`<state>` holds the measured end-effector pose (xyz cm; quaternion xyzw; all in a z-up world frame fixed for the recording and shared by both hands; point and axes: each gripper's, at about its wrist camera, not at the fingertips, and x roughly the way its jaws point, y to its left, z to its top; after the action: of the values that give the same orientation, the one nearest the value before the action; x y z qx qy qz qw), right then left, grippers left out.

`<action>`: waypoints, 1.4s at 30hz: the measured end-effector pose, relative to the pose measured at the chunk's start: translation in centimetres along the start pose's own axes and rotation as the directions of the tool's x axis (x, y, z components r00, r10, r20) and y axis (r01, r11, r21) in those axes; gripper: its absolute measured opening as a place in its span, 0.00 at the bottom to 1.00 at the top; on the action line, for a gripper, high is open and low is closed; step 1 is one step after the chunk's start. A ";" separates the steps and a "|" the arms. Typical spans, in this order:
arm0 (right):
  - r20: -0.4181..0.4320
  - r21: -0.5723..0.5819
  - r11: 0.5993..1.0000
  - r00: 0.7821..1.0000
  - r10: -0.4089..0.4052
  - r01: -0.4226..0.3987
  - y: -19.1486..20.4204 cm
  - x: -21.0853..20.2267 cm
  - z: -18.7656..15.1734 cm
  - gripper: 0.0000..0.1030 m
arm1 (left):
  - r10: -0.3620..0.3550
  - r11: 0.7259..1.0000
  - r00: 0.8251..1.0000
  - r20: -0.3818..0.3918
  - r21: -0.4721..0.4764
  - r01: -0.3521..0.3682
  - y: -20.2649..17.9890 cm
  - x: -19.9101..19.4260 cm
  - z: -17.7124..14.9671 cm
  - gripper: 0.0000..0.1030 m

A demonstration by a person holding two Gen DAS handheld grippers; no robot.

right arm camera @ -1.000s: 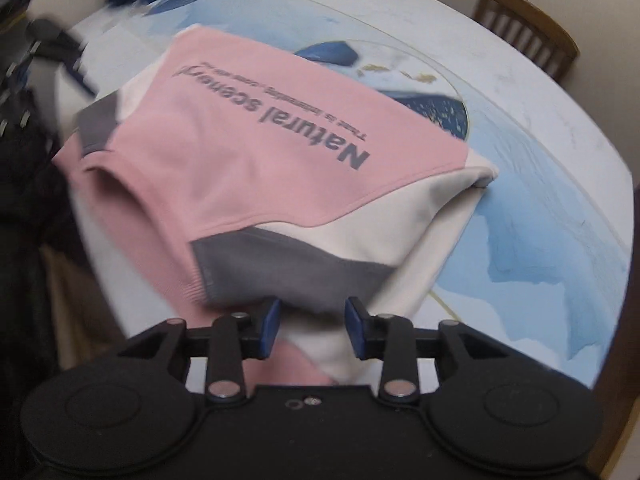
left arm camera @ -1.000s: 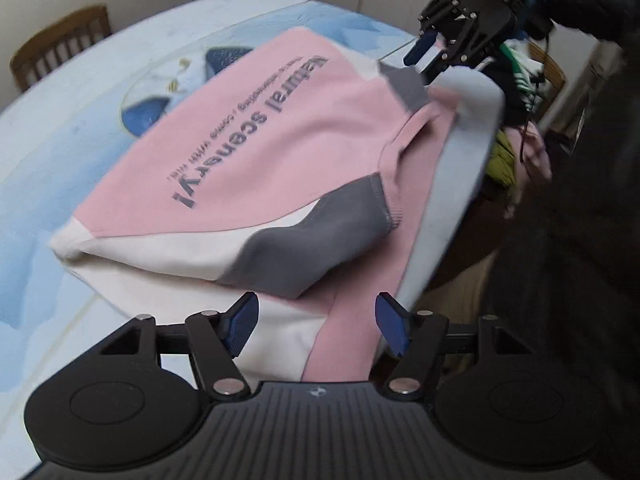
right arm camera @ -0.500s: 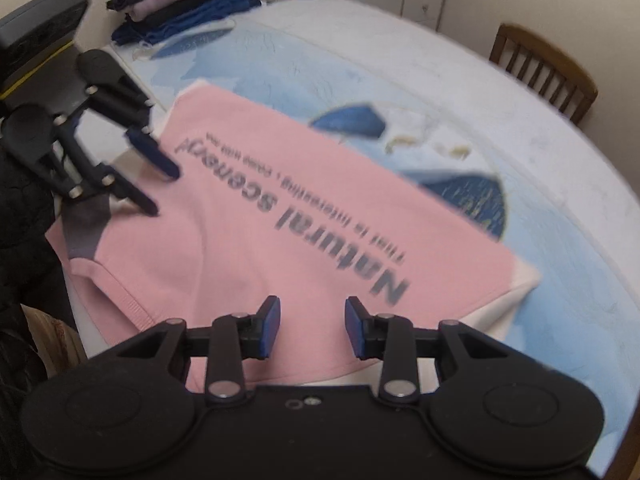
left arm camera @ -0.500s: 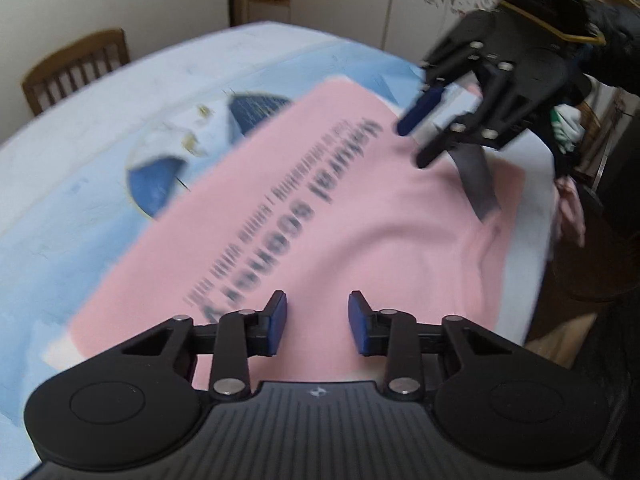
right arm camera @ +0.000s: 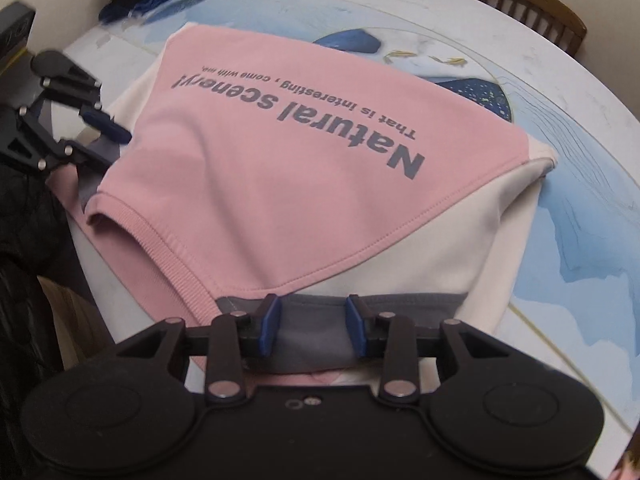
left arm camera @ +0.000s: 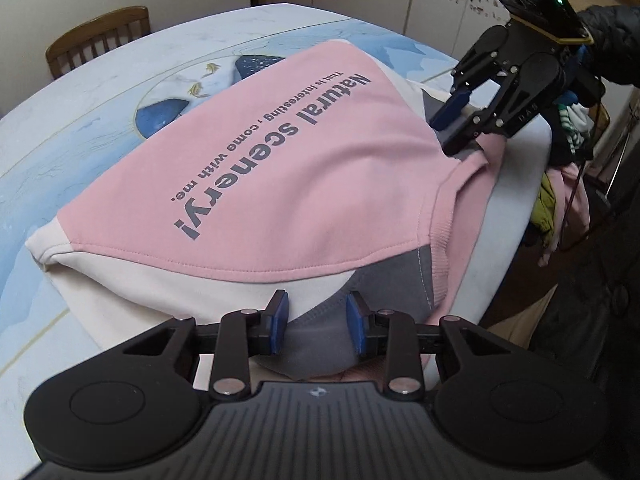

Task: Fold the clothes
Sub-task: 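Release the collar edge with both grippers and withdraw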

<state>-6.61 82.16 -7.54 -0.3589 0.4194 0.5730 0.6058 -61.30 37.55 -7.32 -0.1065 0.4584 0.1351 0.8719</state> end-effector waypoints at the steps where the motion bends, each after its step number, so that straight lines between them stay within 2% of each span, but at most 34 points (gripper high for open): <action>1: -0.008 -0.031 0.999 1.000 -0.011 0.011 0.5 -0.3 0.5 1.00 | -0.001 1.000 1.000 -0.005 -0.006 0.001 0.1 -0.1 0.1 0.29; 3: 0.023 -0.078 0.997 1.000 -0.020 0.021 1.5 -1.3 1.6 1.00 | -0.002 1.000 1.000 -0.007 -0.027 0.002 0.3 -0.7 0.3 0.29; 7: 0.120 -0.138 0.990 0.992 0.038 -0.021 4.0 -2.0 4.4 1.00 | 0.020 0.993 0.999 0.028 -0.117 -0.016 1.3 -3.3 -0.3 0.30; 12: 0.094 -0.228 0.971 0.991 0.097 -0.074 6.7 0.4 6.4 1.00 | 0.065 0.974 0.998 -0.004 -0.218 -0.064 2.5 -4.5 -2.4 0.31; 14: 0.066 -0.259 0.963 0.993 0.094 -0.074 7.6 1.4 6.3 1.00 | 0.080 0.966 0.997 -0.011 -0.248 -0.080 2.8 -4.7 -3.3 0.45; 15: 0.052 -0.263 0.962 0.995 0.090 -0.073 7.8 2.0 6.2 1.00 | 0.088 0.961 0.996 -0.013 -0.261 -0.089 2.9 -4.7 -3.8 0.56; 16: 0.038 -0.264 0.962 0.996 0.087 -0.073 8.0 2.5 6.1 1.00 | 0.090 0.958 0.996 -0.014 -0.273 -0.091 3.0 -4.8 -4.2 0.58; 21: 0.032 -0.266 0.962 0.997 0.068 -0.057 8.3 3.7 5.4 1.00 | 0.090 0.943 0.995 -0.035 -0.317 -0.097 3.5 -4.8 -5.5 0.58; 24: -0.001 -0.283 0.958 0.999 0.042 -0.040 8.9 3.4 6.4 1.00 | 0.098 0.937 0.995 -0.032 -0.334 -0.103 4.0 -5.2 -5.9 0.58; 29: 0.070 -0.306 0.950 0.993 0.093 -0.067 11.7 1.2 8.2 1.00 | 0.131 0.934 0.991 -0.010 -0.335 -0.127 4.6 -6.5 -5.8 0.58; 36: 0.013 -0.346 0.937 0.999 0.047 -0.039 13.4 4.2 8.4 1.00 | 0.133 0.933 0.991 -0.003 -0.337 -0.126 4.5 -6.8 -6.0 0.58; 42: 0.003 -0.356 0.934 1.000 0.022 -0.020 13.7 4.3 8.3 1.00 | 0.130 0.933 0.991 -0.010 -0.338 -0.126 4.3 -6.7 -6.5 0.58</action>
<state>-19.47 92.59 -7.68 -0.4560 0.3103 0.6472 0.5262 -71.36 38.69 -5.68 -0.2237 0.4289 0.2689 0.8329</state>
